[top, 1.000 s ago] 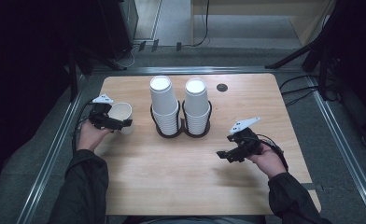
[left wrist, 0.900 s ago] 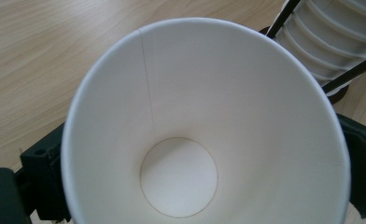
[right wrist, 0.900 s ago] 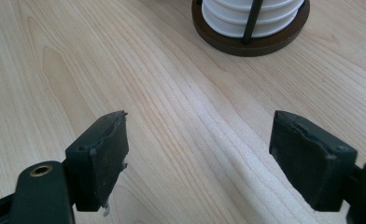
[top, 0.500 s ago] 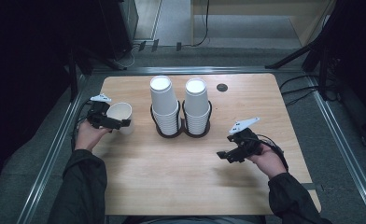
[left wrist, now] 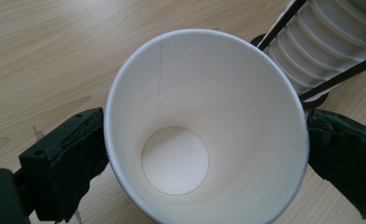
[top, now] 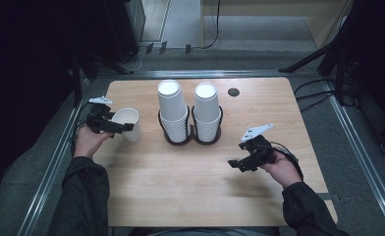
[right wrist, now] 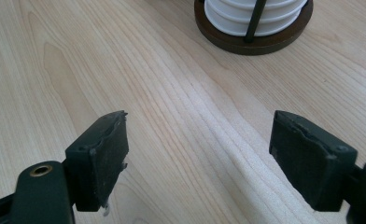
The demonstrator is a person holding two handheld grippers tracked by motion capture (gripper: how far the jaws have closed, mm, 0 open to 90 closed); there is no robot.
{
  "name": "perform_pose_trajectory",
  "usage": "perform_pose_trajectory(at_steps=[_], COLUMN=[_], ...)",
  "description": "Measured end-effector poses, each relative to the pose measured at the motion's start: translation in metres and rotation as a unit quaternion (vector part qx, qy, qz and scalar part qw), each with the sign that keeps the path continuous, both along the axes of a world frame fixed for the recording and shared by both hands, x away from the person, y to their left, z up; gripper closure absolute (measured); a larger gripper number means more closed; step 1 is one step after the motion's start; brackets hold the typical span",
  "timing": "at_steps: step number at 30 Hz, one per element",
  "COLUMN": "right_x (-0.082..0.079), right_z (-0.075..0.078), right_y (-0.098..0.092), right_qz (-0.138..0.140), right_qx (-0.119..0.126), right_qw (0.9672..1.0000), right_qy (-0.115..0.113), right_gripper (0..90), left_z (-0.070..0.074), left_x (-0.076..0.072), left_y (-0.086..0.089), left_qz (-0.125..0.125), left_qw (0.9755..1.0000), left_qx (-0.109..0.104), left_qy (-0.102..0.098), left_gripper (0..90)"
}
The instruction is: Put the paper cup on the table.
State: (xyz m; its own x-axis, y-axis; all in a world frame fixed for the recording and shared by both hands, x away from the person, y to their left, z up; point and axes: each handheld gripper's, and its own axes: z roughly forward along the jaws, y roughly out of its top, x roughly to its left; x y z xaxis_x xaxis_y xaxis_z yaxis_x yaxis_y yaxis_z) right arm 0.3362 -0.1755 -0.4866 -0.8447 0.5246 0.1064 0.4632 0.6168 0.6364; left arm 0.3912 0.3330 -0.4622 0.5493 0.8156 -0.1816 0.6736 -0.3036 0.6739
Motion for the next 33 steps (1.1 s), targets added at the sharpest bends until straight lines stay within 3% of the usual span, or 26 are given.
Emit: perform_pose_trajectory(at_steps=[4,10,14,20,28,31,33], right_x=[0.0,-0.001,-0.001,-0.001,0.0,0.001,0.002], right_z=[0.0,0.0,0.0,0.001,0.001,0.003,0.003], right_y=[0.0,0.0,0.0,0.0,0.002,0.002,0.002], right_qz=[0.001,0.001,0.003,0.005,0.01,0.01,0.01], right_qx=[-0.003,-0.003,-0.003,-0.002,-0.002,0.0,0.002], right_qw=[1.0,1.0,1.0,1.0,0.9999,1.0,0.9999], right_qy=[0.002,0.002,0.002,0.005,0.001,0.001,0.001], right_gripper=[19.9,19.9,19.8,19.8,19.8,19.8,19.9], left_z=[0.004,0.016,0.023,0.035,0.047,0.05,0.052], left_x=[-0.001,-0.004,-0.006,-0.01,-0.017,-0.021,-0.023], left_y=[-0.001,0.0,0.001,-0.001,-0.013,-0.016,-0.019], left_qz=[0.0,0.009,0.014,0.035,0.028,0.016,0.016], left_qw=[1.0,0.9999,0.9998,0.9993,0.9993,0.9995,0.9996], left_qx=[0.001,0.007,-0.009,-0.004,-0.002,-0.018,-0.01], left_qy=[0.003,-0.007,-0.012,-0.013,-0.024,-0.02,-0.02], left_gripper=[0.9,0.9,0.9,1.9,6.5,8.3,8.4])
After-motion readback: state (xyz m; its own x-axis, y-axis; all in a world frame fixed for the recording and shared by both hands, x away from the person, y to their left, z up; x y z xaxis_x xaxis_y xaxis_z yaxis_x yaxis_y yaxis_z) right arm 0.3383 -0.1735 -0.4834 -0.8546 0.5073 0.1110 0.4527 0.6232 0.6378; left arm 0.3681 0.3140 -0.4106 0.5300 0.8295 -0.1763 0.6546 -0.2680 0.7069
